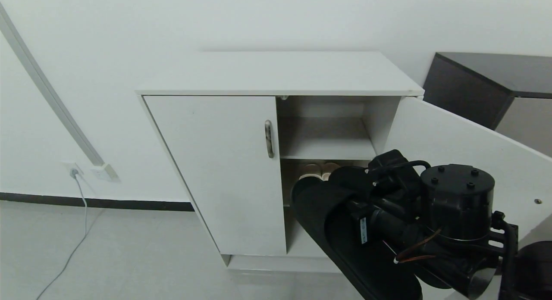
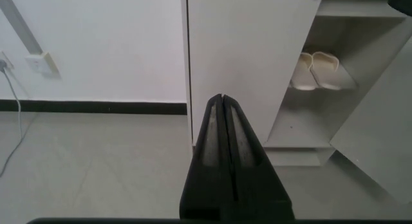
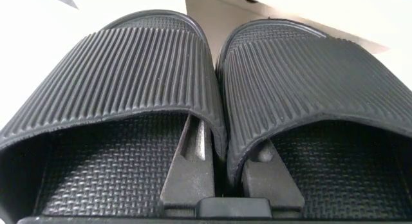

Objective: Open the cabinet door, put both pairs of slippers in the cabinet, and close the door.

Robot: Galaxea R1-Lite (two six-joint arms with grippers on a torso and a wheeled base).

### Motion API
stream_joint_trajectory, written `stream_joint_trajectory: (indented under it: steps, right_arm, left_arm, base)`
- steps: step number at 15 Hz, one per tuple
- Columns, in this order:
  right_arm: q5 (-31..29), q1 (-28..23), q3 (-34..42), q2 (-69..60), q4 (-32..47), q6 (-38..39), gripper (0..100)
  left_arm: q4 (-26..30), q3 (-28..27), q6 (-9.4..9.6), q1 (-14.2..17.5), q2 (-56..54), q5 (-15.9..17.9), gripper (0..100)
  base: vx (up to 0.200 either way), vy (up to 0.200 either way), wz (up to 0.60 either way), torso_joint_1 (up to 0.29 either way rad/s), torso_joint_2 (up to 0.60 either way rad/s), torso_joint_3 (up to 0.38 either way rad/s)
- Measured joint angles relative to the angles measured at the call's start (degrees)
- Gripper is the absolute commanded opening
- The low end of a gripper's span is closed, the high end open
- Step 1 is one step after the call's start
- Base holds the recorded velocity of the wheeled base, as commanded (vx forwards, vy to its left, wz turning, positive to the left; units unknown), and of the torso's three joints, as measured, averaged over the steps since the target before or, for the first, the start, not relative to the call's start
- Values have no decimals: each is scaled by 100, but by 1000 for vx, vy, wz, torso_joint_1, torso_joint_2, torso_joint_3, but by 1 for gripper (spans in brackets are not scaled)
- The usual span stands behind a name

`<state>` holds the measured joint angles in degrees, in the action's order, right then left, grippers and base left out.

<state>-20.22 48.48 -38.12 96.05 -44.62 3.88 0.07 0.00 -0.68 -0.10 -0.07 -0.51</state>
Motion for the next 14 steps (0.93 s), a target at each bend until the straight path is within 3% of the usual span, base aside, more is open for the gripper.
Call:
stream_joint_trajectory:
  steps: [10,14]
  right_arm:
    - [-22,33,166,76,-361,-185,0]
    - [-68,11,177,124,-457,-276,0]
  left_arm:
    - [-2,0,0,2,0,0,0]
    - [0,0,0,0,0,0,0]
  base:
    - [0,0,0,-82,454,370]
    - [0,0,0,-5,155,152]
